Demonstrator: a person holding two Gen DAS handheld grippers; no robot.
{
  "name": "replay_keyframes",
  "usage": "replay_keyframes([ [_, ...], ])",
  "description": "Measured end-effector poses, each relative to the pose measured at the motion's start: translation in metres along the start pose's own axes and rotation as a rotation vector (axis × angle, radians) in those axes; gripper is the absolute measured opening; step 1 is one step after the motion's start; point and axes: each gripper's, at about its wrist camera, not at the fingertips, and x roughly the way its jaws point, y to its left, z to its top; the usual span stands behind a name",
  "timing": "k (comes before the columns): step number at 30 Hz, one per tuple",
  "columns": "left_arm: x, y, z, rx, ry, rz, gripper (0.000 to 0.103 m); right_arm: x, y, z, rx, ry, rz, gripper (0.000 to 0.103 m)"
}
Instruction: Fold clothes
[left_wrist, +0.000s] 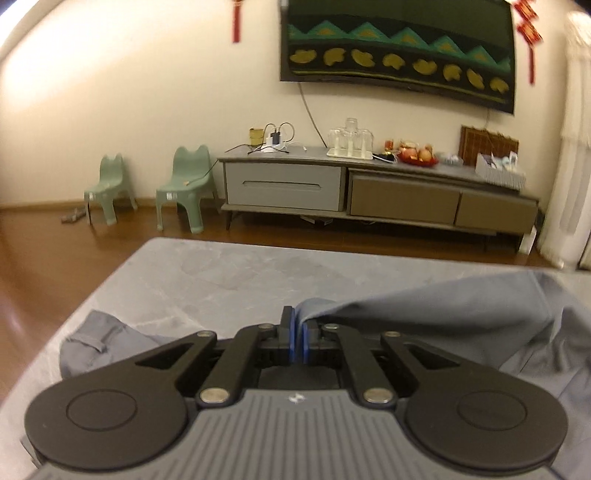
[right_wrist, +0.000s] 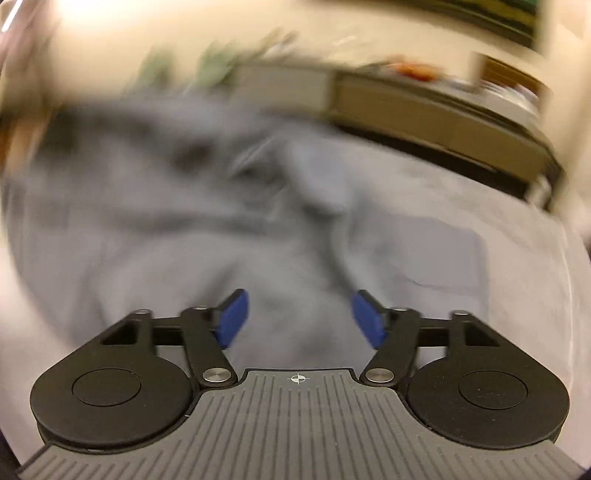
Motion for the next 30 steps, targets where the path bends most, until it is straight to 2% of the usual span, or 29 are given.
replay_keyframes([
  [2, 0.002, -0.003, -0.001, 0.022, 0.003, 0.009, 0.005, -0.006, -0.037, 0.003, 0.156, -0.066, -0.094, 0.096],
  [4, 0.004, -0.006, -0.003, 0.032, 0.008, 0.015, 0.006, 0.005, -0.071, 0.005, 0.264, -0.060, -0.177, 0.097],
  [6, 0.005, -0.010, -0.003, 0.037, 0.009, 0.021, 0.007, 0.029, -0.098, 0.004, 0.336, -0.003, -0.229, 0.097],
  [8, 0.006, -0.015, -0.004, 0.053, 0.007, 0.031, 0.011, 0.063, -0.110, -0.003, 0.343, 0.086, -0.223, 0.095],
  [10, 0.008, -0.020, -0.005, 0.069, 0.004, 0.045, 0.011, 0.091, -0.107, -0.011, 0.302, 0.141, -0.206, 0.077],
  [11, 0.009, -0.022, -0.005, 0.073, 0.000, 0.056, 0.011, 0.096, -0.100, -0.013, 0.278, 0.125, -0.193, 0.058],
  [12, 0.010, -0.022, -0.004, 0.072, -0.005, 0.066, 0.011, 0.097, -0.095, -0.012, 0.253, 0.100, -0.196, 0.029],
  [13, 0.011, -0.021, -0.002, 0.064, -0.012, 0.076, 0.011, 0.096, -0.090, -0.007, 0.229, 0.088, -0.209, 0.008],
  [14, 0.012, -0.020, -0.001, 0.052, -0.020, 0.086, 0.011, 0.090, -0.085, 0.004, 0.181, 0.045, -0.243, 0.001],
  [17, 0.016, -0.018, 0.004, 0.012, -0.016, 0.067, 0.012, 0.045, -0.058, 0.043, -0.105, -0.180, -0.488, 0.001],
  [19, 0.020, -0.022, 0.004, 0.003, 0.007, 0.034, 0.012, 0.029, -0.035, 0.062, -0.308, -0.262, -0.648, 0.002],
  [20, 0.025, -0.030, 0.002, 0.027, 0.034, 0.007, 0.017, 0.035, -0.029, 0.065, -0.374, -0.269, -0.713, 0.003],
  [21, 0.030, -0.038, -0.001, 0.059, 0.064, -0.026, 0.020, 0.048, -0.027, 0.065, -0.417, -0.259, -0.753, 0.018],
  [22, 0.033, -0.046, -0.005, 0.092, 0.078, -0.040, 0.032, 0.063, -0.029, 0.063, -0.428, -0.217, -0.760, 0.031],
  [23, 0.033, -0.055, -0.009, 0.131, 0.078, -0.033, 0.038, 0.081, -0.040, 0.059, -0.376, -0.116, -0.704, 0.073],
  [24, 0.034, -0.063, -0.014, 0.169, 0.078, -0.027, 0.038, 0.098, -0.051, 0.054, -0.324, -0.017, -0.647, 0.081],
  [25, 0.033, -0.069, -0.017, 0.205, 0.073, -0.019, 0.039, 0.109, -0.063, 0.049, -0.245, 0.047, -0.602, 0.074],
  [26, 0.028, -0.072, -0.018, 0.233, 0.059, -0.016, 0.042, 0.104, -0.072, 0.040, -0.122, 0.040, -0.572, 0.066],
  [27, 0.020, -0.070, -0.018, 0.244, 0.041, -0.023, 0.045, 0.093, -0.075, 0.027, -0.015, 0.021, -0.525, 0.068],
  [28, 0.013, -0.066, -0.016, 0.242, 0.023, -0.036, 0.054, 0.082, -0.079, 0.014, 0.092, 0.002, -0.478, 0.071],
  [29, 0.005, -0.060, -0.015, 0.235, 0.009, -0.045, 0.063, 0.071, -0.081, 0.000, 0.177, -0.009, -0.427, 0.079],
  [30, -0.002, -0.052, -0.015, 0.227, -0.004, -0.051, 0.065, 0.059, -0.080, -0.014, 0.221, -0.004, -0.371, 0.080],
])
